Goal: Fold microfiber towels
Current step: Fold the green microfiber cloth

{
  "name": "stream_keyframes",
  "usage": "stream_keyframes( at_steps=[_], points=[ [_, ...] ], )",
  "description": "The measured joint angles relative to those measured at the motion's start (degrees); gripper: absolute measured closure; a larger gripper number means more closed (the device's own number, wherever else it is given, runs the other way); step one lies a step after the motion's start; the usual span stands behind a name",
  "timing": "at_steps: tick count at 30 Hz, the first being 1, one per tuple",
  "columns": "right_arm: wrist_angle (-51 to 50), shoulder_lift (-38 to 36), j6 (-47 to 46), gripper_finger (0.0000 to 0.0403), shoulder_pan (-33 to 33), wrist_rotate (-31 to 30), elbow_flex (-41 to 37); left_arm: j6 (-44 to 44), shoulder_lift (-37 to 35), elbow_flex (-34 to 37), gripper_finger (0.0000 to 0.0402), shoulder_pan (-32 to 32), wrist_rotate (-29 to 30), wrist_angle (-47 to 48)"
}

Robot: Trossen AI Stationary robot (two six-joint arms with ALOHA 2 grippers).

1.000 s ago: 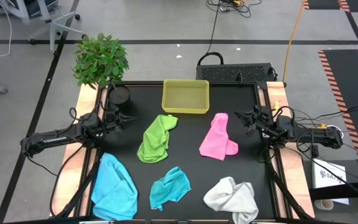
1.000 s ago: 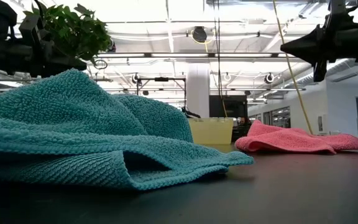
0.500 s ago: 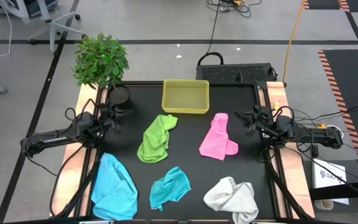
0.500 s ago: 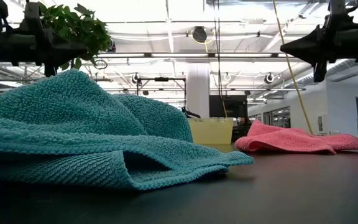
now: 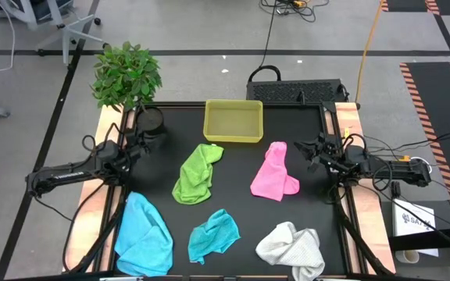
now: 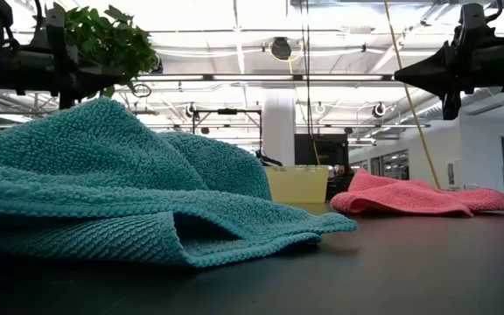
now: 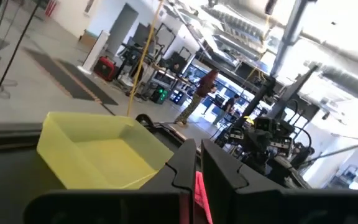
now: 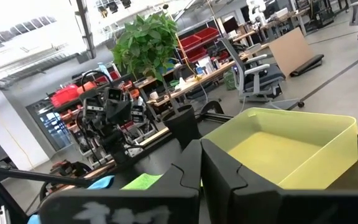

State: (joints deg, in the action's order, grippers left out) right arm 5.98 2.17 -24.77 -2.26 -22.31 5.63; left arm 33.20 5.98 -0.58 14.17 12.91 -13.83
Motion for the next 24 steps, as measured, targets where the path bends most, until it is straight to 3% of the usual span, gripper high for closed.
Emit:
stream_keyframes(
  at_steps=[4, 9, 17, 24],
  points=[
    [0.00, 0.00, -0.02, 0.0403, 0.00, 0.02, 0.00, 4.48, 0.09, -0.04, 0.0376, 0.00, -0.90, 3.75],
    [0.00, 0.00, -0.15, 0.0403, 0.00, 0.02, 0.02, 5.77, 1.89, -0.04, 0.0376, 0.00, -2.40, 1.84],
    [0.02, 0.00, -3.01, 0.0403, 0.00, 0.02, 0.09, 15.38, 7.50, -0.04, 0.0375, -0.02, -10.51, -2.17],
    [0.50, 0.00, -3.58, 0.0403, 0.00, 0.02, 0.09, 12.62, 15.70, -0.04, 0.0363, -0.02, -11.04, -17.60]
  ],
)
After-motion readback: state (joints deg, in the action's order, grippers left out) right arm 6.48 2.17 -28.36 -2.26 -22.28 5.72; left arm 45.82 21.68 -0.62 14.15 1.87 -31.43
